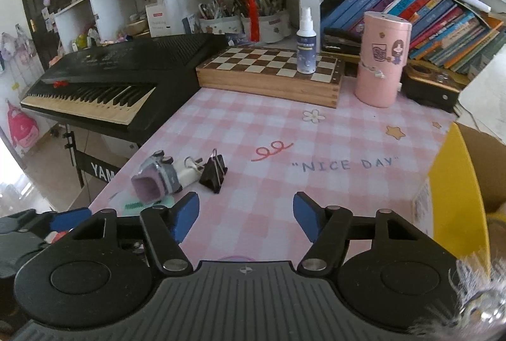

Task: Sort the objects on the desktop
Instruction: 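Close the left tool on the mint green comb while the right tool grasps the black binder clip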

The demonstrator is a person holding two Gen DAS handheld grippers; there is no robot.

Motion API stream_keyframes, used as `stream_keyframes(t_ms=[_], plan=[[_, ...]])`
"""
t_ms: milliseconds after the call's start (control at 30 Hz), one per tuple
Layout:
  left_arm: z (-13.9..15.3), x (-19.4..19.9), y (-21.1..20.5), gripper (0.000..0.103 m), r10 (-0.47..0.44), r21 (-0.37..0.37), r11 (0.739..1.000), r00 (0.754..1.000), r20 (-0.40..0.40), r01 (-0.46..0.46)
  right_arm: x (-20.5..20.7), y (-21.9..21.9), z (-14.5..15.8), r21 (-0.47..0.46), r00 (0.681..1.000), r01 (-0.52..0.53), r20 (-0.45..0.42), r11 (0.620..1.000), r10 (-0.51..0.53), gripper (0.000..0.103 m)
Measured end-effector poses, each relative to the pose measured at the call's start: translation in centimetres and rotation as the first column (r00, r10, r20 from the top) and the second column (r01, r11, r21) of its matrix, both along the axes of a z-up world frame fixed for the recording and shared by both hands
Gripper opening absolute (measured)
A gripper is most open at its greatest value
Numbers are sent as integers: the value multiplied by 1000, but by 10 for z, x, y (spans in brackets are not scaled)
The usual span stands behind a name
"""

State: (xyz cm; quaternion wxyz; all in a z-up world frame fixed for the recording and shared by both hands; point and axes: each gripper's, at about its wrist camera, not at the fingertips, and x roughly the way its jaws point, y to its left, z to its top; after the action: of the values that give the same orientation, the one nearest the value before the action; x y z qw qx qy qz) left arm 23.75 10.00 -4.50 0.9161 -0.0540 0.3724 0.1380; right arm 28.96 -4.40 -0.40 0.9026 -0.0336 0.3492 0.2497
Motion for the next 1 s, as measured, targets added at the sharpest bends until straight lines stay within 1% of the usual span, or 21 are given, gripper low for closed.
stream_keyframes(t_ms=[133, 300, 400, 467, 600, 700, 800, 867, 900, 967, 1000], plan=[[-12, 22, -1, 77, 27, -2, 1000, 999, -20, -27, 13, 6, -4, -7, 1000, -21, -5, 1000, 21, 65], [-21, 40, 0, 76, 46, 8, 999, 998, -43, -45, 25, 13, -8, -19, 999, -52, 1, 998, 52, 65], [-27, 44, 3, 75, 62, -14, 998, 996, -58, -62, 32, 18, -10, -21, 998, -67, 6, 998, 67, 65], [-28, 43, 3, 70, 63, -6, 998, 997, -54, -63, 37, 22, -12, -21, 997, -74, 2, 997, 74, 65], [-28, 42, 3, 70, 53, -5, 999, 998, -46, -53, 46, 34, -17, -19, 995, -95, -3, 995, 95, 63], [-25, 37, 6, 70, 39, -26, 999, 998, -55, -41, 53, 46, -22, -18, 993, -116, 0, 993, 116, 59], [-22, 27, 9, 70, 27, -46, 998, 997, -68, -30, 61, 58, -28, -17, 992, -127, 1, 992, 128, 50], [-20, 17, 11, 70, 24, -61, 998, 997, -70, -28, 67, 64, -33, -19, 991, -131, -1, 991, 131, 41], [-18, 12, 12, 70, 23, -67, 997, 997, -70, -27, 69, 67, -36, -22, 991, -132, -2, 991, 132, 38], [-15, 3, 13, 70, 24, -69, 997, 997, -67, -29, 73, 72, -41, -30, 991, -134, -5, 991, 133, 26], [-13, 0, 14, 70, 26, -67, 997, 998, -63, -30, 74, 74, -44, -33, 991, -134, -7, 990, 133, 24]])
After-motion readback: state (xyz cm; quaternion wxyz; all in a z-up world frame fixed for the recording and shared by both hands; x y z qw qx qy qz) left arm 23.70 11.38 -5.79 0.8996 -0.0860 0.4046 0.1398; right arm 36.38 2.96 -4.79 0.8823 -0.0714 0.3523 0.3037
